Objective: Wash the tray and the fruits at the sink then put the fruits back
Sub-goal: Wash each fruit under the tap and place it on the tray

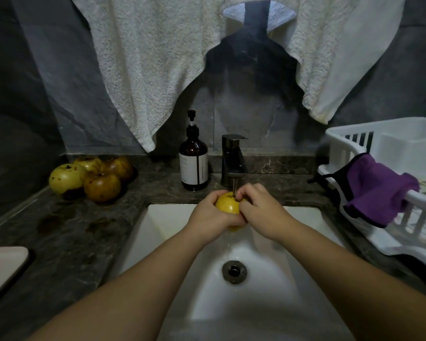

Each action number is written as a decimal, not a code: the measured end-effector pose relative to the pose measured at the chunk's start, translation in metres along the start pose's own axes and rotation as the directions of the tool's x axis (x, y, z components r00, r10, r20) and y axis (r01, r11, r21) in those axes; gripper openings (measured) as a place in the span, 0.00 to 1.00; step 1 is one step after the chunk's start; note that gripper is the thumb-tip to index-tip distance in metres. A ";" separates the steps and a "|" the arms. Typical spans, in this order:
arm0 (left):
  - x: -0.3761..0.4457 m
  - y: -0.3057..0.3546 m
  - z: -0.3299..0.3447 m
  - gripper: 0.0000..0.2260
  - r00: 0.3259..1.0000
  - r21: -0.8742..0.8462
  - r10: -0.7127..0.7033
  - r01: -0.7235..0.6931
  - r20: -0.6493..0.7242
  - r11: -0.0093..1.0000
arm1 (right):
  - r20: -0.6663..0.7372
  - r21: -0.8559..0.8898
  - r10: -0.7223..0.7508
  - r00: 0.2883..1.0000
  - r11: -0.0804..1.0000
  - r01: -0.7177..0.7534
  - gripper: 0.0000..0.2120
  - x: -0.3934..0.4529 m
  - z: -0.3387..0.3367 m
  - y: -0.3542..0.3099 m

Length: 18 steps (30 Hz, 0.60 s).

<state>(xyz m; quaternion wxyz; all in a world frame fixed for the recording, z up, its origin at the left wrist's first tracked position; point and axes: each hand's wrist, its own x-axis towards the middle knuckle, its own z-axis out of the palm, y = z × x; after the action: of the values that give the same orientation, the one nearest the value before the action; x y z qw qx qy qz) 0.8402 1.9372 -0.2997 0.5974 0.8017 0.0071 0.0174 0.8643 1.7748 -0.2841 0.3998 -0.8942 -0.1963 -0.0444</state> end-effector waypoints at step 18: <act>0.000 0.003 -0.005 0.47 0.999 0.046 0.041 -0.039 -0.031 0.998 | -0.025 0.005 0.042 0.999 0.999 -0.042 0.02 0.002 0.003 -0.012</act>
<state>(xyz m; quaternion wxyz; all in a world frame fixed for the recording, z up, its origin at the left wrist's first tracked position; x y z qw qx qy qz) 0.8396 1.9412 -0.2957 0.5785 0.8146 0.0010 0.0418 0.8612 1.7842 -0.2774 0.4049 -0.8967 -0.1727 -0.0470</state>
